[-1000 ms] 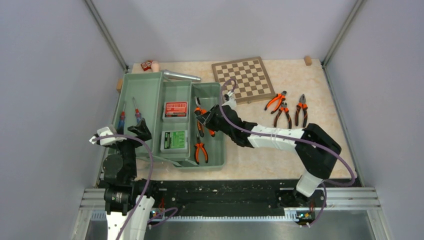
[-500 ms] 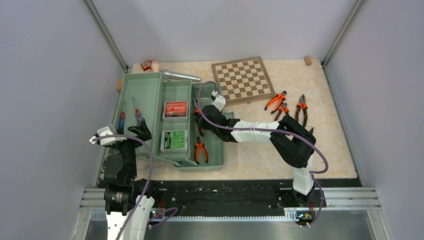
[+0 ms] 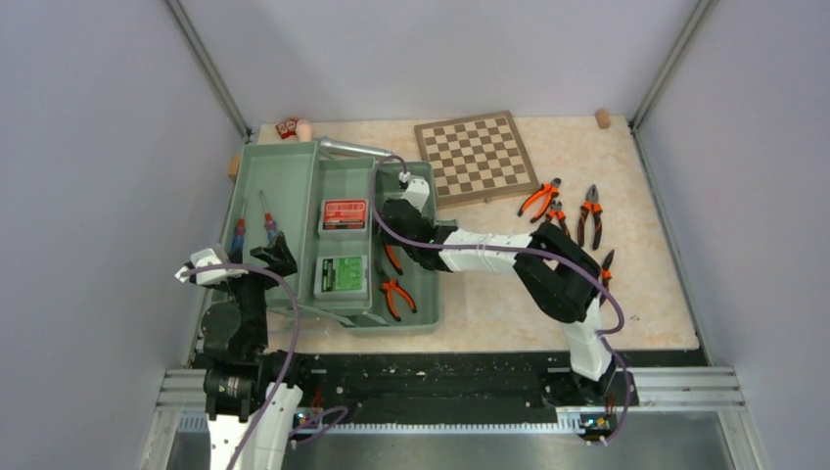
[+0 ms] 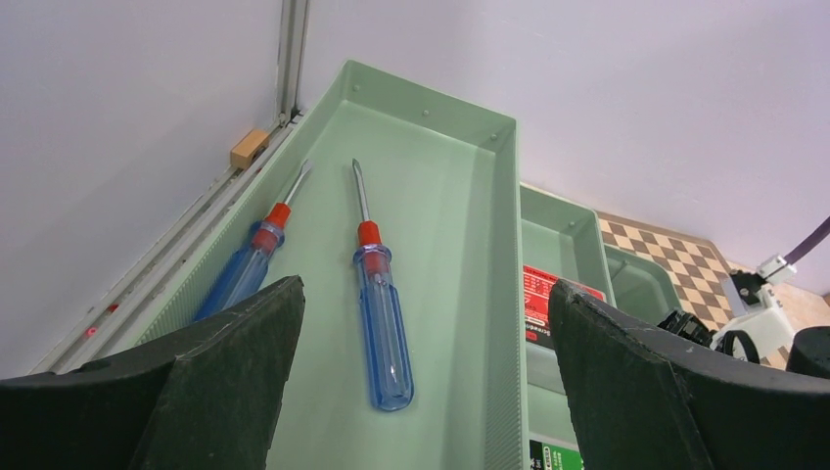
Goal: Pack the tool kit
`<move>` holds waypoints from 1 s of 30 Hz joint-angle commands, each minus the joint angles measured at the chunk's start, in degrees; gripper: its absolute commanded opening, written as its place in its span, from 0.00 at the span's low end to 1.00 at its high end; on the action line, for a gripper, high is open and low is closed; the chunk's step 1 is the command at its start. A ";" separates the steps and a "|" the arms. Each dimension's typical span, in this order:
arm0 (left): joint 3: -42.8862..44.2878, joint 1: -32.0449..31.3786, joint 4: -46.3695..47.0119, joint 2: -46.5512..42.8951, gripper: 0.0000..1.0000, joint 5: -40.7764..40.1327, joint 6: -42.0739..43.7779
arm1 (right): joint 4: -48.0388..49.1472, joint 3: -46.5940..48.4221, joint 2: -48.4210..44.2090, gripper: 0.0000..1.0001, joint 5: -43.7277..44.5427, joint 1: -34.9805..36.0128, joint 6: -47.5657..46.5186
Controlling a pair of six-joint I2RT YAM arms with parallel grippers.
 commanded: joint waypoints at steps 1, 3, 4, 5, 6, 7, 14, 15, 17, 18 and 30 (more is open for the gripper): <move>-0.07 -0.20 1.78 -0.38 0.99 0.21 -0.01 | 2.32 2.55 -4.23 0.41 1.02 0.34 -4.92; -0.17 -0.20 1.78 -0.26 0.99 0.17 -0.01 | 2.22 2.24 -6.77 0.43 1.13 0.32 -7.36; -0.13 -0.23 1.78 -0.28 0.99 0.13 -0.01 | 1.81 2.08 -8.14 0.44 1.65 0.28 -8.82; -0.10 -0.21 1.78 -0.22 0.99 0.20 -0.01 | 0.83 1.90 -9.50 0.45 2.63 0.29 -10.73; -0.12 -0.21 1.78 -0.22 0.99 0.18 -0.01 | -0.32 1.73 -10.87 0.46 4.06 0.27 -12.18; -0.05 -0.20 1.78 -0.14 0.99 0.16 -0.01 | -1.44 1.38 -12.31 0.49 6.17 0.26 -13.72; -0.10 -0.29 1.76 -0.15 0.99 0.14 -0.10 | -9.64 -4.92 -23.20 0.64 20.02 -3.42 -20.43; -0.02 -0.29 1.71 -0.14 0.99 0.14 -0.10 | -11.24 -6.16 -24.76 0.64 20.36 -4.97 -19.88; 0.00 -0.38 1.70 -0.13 0.99 0.16 -0.10 | -14.25 -8.97 -27.89 0.64 20.01 -9.31 -17.99; 0.05 -0.38 1.69 -0.12 0.99 0.12 -0.10 | -15.39 -10.48 -29.27 0.64 19.40 -11.89 -17.05; -0.01 -0.47 1.77 0.16 0.99 0.15 -0.10 | -19.07 -22.69 -32.40 0.61 -1.18 -39.69 -16.39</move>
